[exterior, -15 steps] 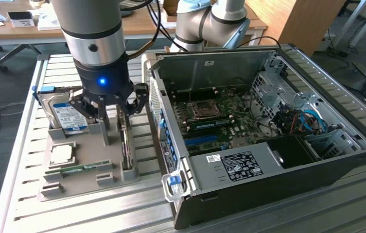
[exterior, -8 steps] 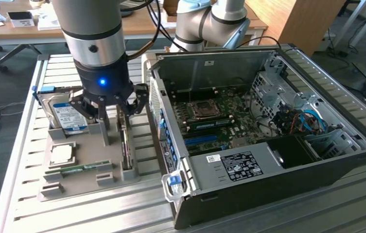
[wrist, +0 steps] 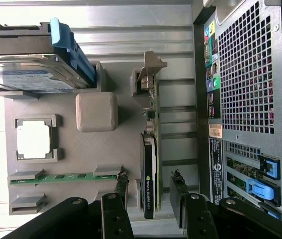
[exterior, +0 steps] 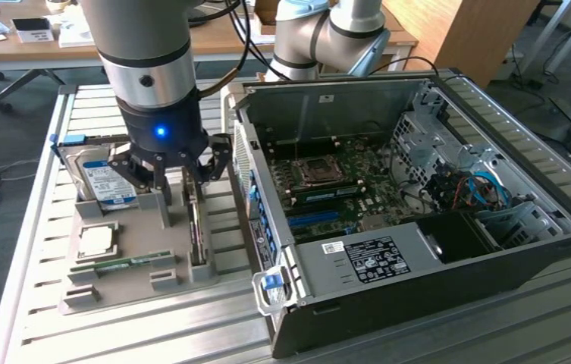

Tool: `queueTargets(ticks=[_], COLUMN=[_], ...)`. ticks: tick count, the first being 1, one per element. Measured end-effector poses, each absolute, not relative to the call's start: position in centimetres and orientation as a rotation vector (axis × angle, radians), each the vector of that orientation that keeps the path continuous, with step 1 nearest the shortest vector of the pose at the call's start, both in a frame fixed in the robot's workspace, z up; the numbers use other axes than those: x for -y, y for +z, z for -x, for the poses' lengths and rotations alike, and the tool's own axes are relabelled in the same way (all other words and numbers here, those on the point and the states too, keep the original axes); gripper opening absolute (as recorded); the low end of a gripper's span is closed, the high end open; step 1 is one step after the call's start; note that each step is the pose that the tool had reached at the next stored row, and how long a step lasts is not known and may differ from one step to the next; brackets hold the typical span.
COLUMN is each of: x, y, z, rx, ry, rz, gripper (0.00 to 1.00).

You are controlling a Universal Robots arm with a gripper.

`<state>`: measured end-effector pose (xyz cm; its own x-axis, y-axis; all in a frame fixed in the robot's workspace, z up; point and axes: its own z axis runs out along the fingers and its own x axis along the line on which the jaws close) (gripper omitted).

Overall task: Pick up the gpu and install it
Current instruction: 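Pick up the gpu and move the gpu toward the slot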

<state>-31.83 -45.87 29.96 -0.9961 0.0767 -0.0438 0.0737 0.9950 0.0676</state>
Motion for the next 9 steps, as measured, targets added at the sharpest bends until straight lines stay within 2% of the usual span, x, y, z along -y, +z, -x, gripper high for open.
queueTargets(ticks=[9], x=[45.87], y=[29.75], z=[31.83], rx=[-3.091], ry=[0.102], rz=[-0.116], gripper=[0.47])
